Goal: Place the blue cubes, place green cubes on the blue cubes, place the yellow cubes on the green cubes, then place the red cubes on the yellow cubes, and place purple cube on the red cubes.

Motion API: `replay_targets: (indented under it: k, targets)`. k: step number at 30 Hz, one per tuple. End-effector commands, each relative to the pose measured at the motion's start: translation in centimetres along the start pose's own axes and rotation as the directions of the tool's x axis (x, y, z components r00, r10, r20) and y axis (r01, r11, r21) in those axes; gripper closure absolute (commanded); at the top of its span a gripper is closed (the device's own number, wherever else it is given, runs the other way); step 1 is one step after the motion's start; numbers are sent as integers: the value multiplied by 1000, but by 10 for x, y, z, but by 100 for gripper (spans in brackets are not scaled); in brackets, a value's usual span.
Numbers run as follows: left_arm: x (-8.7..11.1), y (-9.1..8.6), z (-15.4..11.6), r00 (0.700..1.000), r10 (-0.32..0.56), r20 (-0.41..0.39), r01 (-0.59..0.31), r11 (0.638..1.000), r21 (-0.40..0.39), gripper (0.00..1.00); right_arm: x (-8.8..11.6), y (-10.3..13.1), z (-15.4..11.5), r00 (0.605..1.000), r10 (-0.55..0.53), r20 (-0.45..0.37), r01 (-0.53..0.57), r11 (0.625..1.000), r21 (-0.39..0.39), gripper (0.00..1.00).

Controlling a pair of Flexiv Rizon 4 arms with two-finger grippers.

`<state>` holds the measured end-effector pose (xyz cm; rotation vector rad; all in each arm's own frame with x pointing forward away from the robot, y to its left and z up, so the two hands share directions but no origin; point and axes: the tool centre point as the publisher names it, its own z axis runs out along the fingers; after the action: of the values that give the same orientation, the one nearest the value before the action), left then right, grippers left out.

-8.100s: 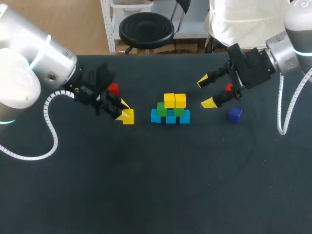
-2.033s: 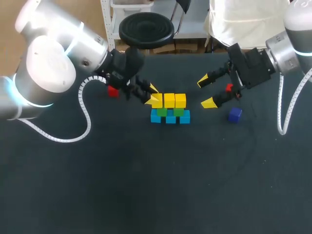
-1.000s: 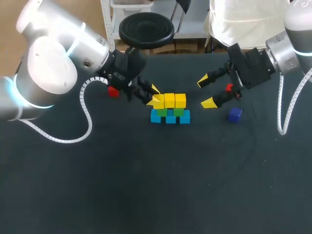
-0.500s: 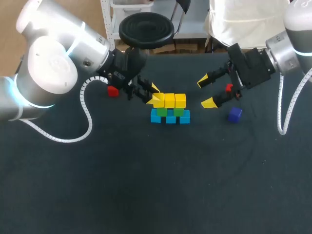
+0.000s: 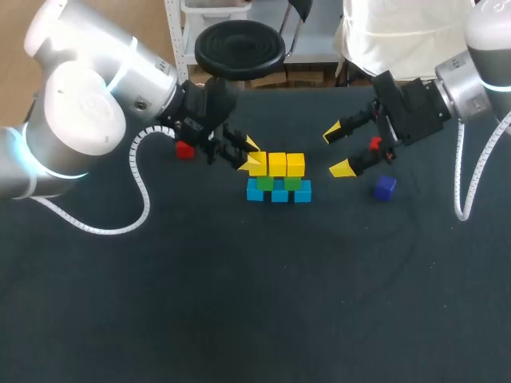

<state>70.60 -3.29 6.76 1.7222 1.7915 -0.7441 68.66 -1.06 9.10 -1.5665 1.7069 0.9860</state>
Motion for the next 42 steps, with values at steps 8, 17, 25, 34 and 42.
replay_targets:
  k: [8,17,25,34,42]
  targets:
    - [0,0,2,1000,10,-6,-10,1000,-9,100,0,1,0,1000,0,0,0,1000,1,0]
    - [0,0,3,1000,13,-7,-13,1000,-15,100,0,1,0,1000,0,0,0,1000,1,0]
    - [1,1,4,1000,10,-11,-10,1000,-20,100,0,1,0,1000,0,0,0,1000,1,0]
    - [2,1,4,1000,9,-15,-10,1000,-23,100,0,1,0,1000,0,0,0,1000,1,0]
    - [2,1,4,1000,8,-15,-8,1000,-25,100,0,1,0,1000,0,0,0,1000,1,0]
